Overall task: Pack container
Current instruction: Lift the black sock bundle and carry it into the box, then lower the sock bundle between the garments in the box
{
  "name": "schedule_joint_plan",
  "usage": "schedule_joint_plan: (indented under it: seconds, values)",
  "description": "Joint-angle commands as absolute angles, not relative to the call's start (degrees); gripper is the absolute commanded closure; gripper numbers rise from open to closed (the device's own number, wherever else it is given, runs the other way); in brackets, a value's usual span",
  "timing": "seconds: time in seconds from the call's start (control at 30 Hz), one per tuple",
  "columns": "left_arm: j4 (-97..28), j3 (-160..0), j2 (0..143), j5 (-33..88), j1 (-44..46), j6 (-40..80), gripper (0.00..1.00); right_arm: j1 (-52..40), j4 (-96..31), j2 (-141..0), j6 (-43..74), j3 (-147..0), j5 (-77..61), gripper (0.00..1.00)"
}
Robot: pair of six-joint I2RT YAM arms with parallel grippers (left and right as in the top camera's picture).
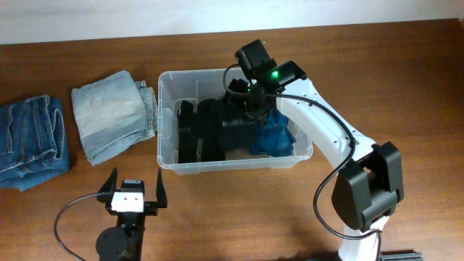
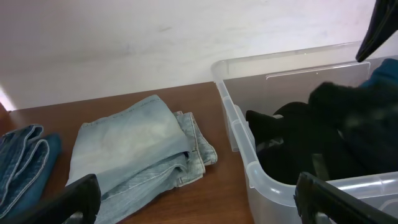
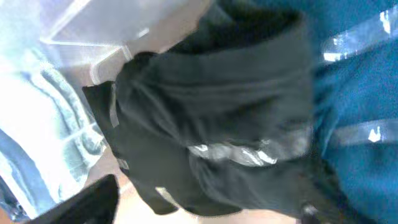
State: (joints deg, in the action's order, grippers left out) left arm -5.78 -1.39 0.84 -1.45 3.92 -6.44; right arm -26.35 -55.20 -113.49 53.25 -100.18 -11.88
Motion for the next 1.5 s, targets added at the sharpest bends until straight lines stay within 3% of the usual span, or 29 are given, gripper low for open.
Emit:
schedule_joint_plan:
  seconds: [0.0,0.37,0.43,0.5,0.57,0.63,1.0,1.47]
  values:
    - [-5.63,-1.02,0.34,-0.82,3.60,-7.01,0.00,-27.05,-56.21,-113.84,44.99,-100.27,-11.57,0.12]
    - [-5.61,-0.99,0.34,-0.82,3.60,-7.01,0.00,-27.00,-55.92,-113.82,24.12,-100.42,-6.81,0.13]
    - [-5.63,-1.02,0.34,-0.82,3.60,-7.01,0.00,-27.07,-55.94,-113.84,21.58,-100.40,-6.81,0.25]
    - [-5.61,-1.02,0.34,-0.82,3.60,-7.01,0.00,-27.05,-55.92,-113.84,19.79,-100.40,-6.81,0.48]
    - [-5.61,-1.02,0.34,-0.82,3.60,-7.01,0.00,-27.05,-55.70,-113.84,18.24,-100.40,-6.76,0.77]
    - [-5.61,-0.99,0.34,-0.82,3.60,-7.01,0.00,-27.05,-55.29,-113.86,16.86,-100.38,-6.55,0.94]
    - [-5.61,-1.02,0.34,-0.82,3.60,-7.01,0.00,-27.05,-52.64,-115.94,16.47,-100.22,-4.89,0.96]
    - [-5.61,-0.99,0.34,-0.82,3.57,-7.01,0.00,-29.61,-53.32,-128.68,16.29,-100.18,-4.91,0.96]
